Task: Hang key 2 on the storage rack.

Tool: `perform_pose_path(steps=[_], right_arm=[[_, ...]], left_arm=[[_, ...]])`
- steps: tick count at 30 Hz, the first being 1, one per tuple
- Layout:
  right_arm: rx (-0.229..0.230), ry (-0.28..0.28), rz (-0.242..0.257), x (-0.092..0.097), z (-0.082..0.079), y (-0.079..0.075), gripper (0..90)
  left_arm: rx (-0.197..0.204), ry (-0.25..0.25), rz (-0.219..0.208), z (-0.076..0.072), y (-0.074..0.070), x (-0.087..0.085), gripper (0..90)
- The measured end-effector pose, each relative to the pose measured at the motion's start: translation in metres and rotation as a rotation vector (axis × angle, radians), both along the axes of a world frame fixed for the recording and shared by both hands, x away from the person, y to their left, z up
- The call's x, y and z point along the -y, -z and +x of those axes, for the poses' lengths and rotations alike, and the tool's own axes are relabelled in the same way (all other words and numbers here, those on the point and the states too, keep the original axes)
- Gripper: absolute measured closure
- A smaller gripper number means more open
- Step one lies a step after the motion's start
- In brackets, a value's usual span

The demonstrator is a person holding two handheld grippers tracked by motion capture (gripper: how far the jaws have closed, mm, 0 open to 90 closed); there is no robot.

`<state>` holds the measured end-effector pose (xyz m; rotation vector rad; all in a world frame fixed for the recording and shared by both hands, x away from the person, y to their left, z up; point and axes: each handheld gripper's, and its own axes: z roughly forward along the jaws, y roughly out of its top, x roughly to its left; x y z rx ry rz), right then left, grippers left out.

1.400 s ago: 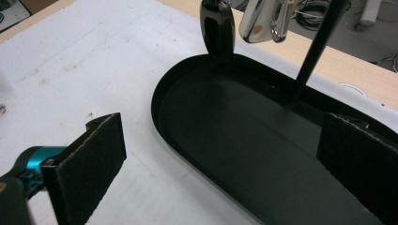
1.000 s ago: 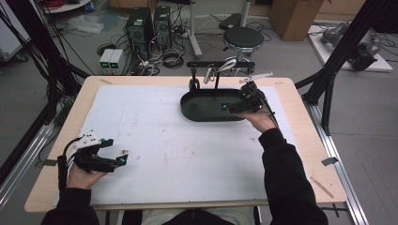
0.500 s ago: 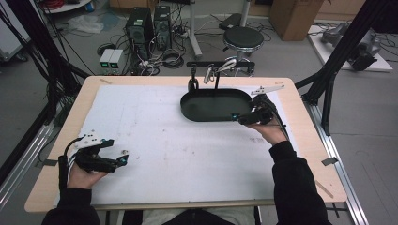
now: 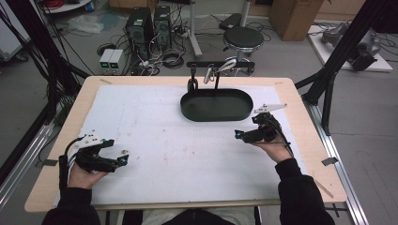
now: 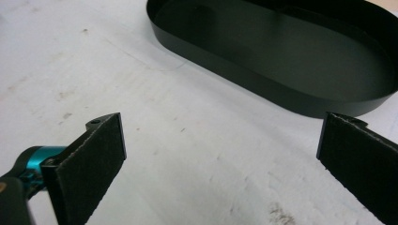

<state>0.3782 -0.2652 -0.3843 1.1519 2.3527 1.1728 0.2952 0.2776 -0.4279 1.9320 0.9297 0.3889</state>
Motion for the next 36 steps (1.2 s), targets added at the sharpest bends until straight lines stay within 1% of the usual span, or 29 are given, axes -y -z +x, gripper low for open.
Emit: perform_pose_path(steps=[1, 3, 7, 8, 11, 13, 14, 18, 21, 23, 24, 27, 32, 36], right_arm=[[0.002, -0.003, 0.003, 0.001, -0.003, 0.001, 0.9], [0.012, -0.009, -0.007, 0.002, -0.007, 0.002, 0.9], [0.014, -0.009, -0.022, 0.007, -0.015, 0.007, 0.8], [0.005, -0.006, -0.017, 0.008, -0.017, 0.007, 0.9], [0.004, -0.004, -0.018, 0.013, -0.022, 0.011, 0.9], [0.003, -0.004, -0.017, 0.016, -0.026, 0.013, 0.9], [0.007, -0.010, -0.018, 0.018, -0.028, 0.015, 0.8], [0.018, -0.009, -0.010, 0.025, -0.036, 0.022, 0.8], [0.022, 0.016, -0.010, 0.032, -0.041, 0.027, 0.8], [0.033, 0.032, 0.007, 0.038, -0.044, 0.031, 0.8], [0.030, 0.042, 0.015, 0.040, -0.045, 0.033, 0.8], [0.032, 0.047, 0.012, 0.048, -0.048, 0.038, 0.8], [0.068, 0.054, 0.026, 0.055, -0.055, 0.041, 0.8], [0.087, 0.063, -0.013, 0.057, -0.060, 0.045, 0.8]], left_arm=[[0.000, 0.002, 0.001, 0.000, 0.000, 0.000, 9.0], [-0.002, -0.001, -0.001, 0.000, 0.000, 0.000, 9.0], [-0.003, 0.001, 0.004, 0.000, 0.000, 0.000, 9.0], [-0.003, 0.001, 0.005, 0.000, 0.000, 0.000, 9.0], [-0.006, -0.001, 0.005, 0.000, 0.000, 0.000, 9.0], [0.000, -0.004, 0.008, 0.000, 0.000, 0.001, 9.0], [0.002, -0.006, 0.003, -0.001, 0.000, 0.001, 9.0], [0.001, -0.002, 0.007, -0.001, 0.000, 0.002, 9.0], [-0.003, -0.001, 0.009, 0.000, 0.000, 0.002, 9.0], [-0.002, -0.001, 0.008, 0.000, 0.000, 0.002, 9.0], [-0.002, -0.002, 0.008, -0.001, 0.000, 0.002, 9.0], [-0.002, -0.001, 0.007, -0.001, 0.000, 0.002, 9.0], [-0.003, -0.002, 0.009, -0.001, 0.000, 0.002, 9.0], [-0.004, 0.003, 0.016, 0.000, 0.000, 0.002, 9.0]])
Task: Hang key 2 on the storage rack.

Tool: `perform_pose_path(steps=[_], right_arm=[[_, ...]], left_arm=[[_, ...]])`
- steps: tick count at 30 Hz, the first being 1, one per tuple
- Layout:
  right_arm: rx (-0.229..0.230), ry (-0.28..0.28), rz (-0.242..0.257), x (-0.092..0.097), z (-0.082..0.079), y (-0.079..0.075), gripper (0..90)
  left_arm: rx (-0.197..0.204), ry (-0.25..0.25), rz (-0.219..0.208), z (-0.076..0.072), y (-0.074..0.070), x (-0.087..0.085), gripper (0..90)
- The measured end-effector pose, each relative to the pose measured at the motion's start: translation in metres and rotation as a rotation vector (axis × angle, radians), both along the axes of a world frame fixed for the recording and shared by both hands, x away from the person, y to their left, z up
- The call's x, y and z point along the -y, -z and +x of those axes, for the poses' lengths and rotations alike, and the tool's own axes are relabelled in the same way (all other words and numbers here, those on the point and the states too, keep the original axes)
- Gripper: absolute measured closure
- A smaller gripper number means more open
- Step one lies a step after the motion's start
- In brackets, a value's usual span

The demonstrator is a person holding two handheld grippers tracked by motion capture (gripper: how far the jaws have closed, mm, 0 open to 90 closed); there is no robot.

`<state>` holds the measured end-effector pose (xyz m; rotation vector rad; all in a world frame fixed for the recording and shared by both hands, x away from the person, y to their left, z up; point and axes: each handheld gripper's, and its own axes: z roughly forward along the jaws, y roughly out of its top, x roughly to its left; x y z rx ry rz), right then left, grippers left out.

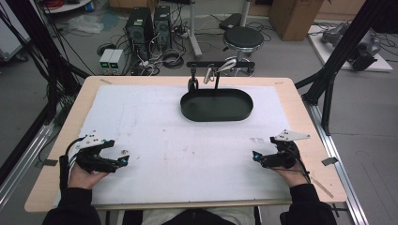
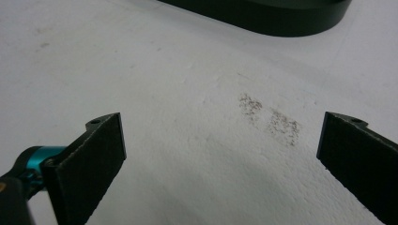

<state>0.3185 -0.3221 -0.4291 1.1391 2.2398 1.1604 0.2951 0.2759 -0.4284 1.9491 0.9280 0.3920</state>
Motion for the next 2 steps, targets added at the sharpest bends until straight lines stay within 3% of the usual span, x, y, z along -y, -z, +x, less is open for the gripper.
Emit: perform_pose_path(steps=[2], right_arm=[[-0.003, 0.002, 0.004, 0.0008, -0.0009, 0.0003, 0.8]], left_arm=[[-0.002, -0.001, -0.003, 0.0000, 0.0004, 0.0006, 9.0]])
